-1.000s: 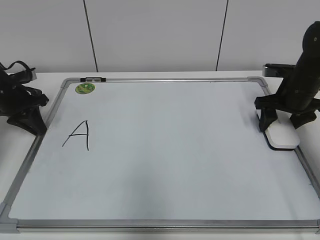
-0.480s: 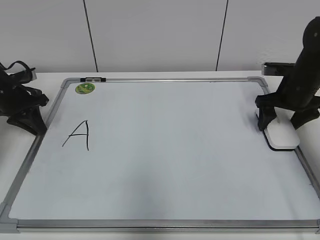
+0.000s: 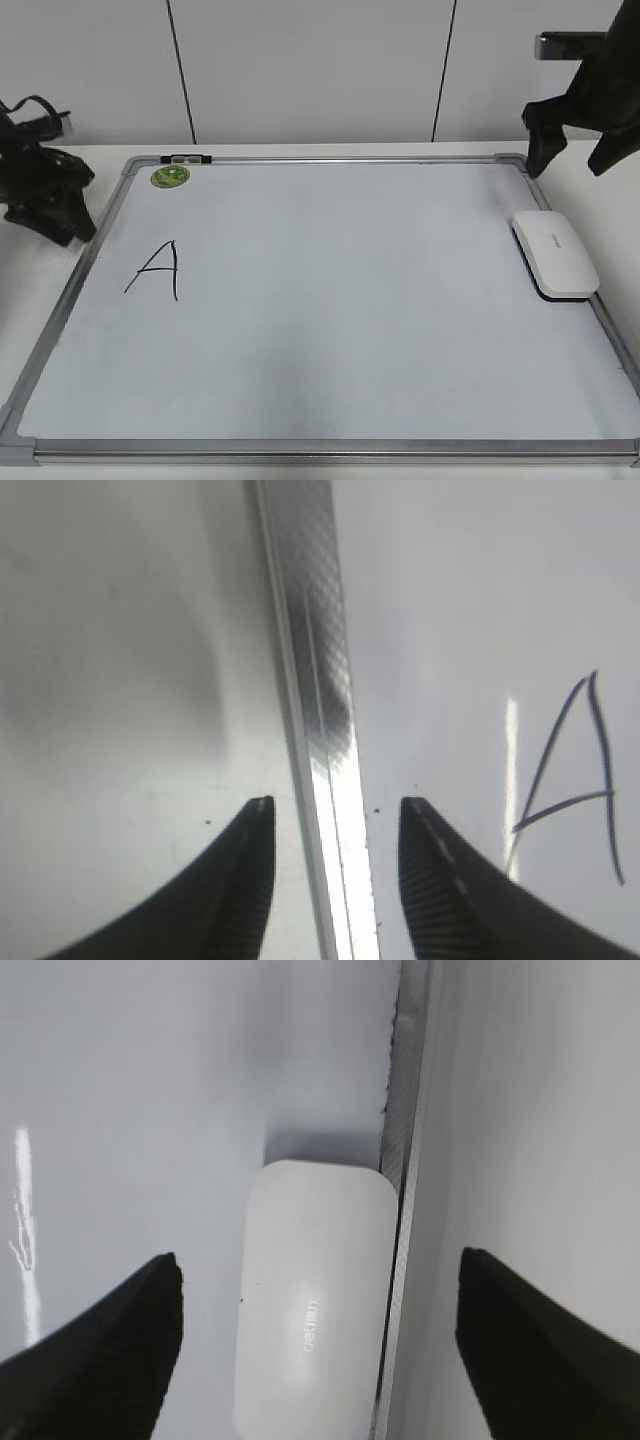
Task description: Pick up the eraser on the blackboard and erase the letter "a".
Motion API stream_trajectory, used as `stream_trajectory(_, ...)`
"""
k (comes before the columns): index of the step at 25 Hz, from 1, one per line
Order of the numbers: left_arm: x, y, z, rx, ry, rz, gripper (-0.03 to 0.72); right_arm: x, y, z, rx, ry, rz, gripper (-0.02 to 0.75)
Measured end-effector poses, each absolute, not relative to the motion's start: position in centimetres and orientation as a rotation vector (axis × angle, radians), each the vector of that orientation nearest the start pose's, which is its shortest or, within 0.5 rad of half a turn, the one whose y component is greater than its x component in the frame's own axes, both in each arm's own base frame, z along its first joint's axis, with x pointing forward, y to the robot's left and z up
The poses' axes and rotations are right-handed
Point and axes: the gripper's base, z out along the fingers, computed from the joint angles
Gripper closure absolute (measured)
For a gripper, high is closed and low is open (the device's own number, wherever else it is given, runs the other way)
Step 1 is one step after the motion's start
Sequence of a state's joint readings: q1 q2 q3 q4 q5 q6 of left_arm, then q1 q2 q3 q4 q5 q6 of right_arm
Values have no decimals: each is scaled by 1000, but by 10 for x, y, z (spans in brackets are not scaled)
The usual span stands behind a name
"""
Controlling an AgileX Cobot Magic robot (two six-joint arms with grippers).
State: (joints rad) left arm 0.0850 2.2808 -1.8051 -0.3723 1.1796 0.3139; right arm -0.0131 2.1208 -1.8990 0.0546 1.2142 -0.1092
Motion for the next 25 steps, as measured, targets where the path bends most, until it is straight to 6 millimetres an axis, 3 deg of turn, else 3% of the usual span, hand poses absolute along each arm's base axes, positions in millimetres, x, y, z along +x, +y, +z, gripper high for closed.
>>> stream_trajectory(4, 477, 11, 193, 88, 2908, -456, 251, 450, -1, 256, -130, 2886, 57, 110)
stream_trajectory(8, 474, 9, 233, 82, 2834, -413, 211, 439, 1, 287, -125, 2820, 77, 125)
stream_trajectory(11, 460, 2, 278, 121, 2759, -356, 209, 422, 2, 317, -123, 2757, 91, 139)
stream_trajectory(16, 420, -13, 363, 142, 2607, -205, 209, 380, 3, 364, -142, 2677, 83, 142)
stream_trajectory(20, 366, -31, 421, 207, 2487, -189, 209, 339, 4, 404, -148, 2581, 73, 143)
stream_trajectory(23, 323, -38, 443, 241, 2444, -198, 209, 307, 4, 431, -151, 2502, 64, 144)
stream_trajectory(25, 299, -38, 447, 244, 2441, -201, 209, 283, 4, 446, -151, 2454, 59, 144)
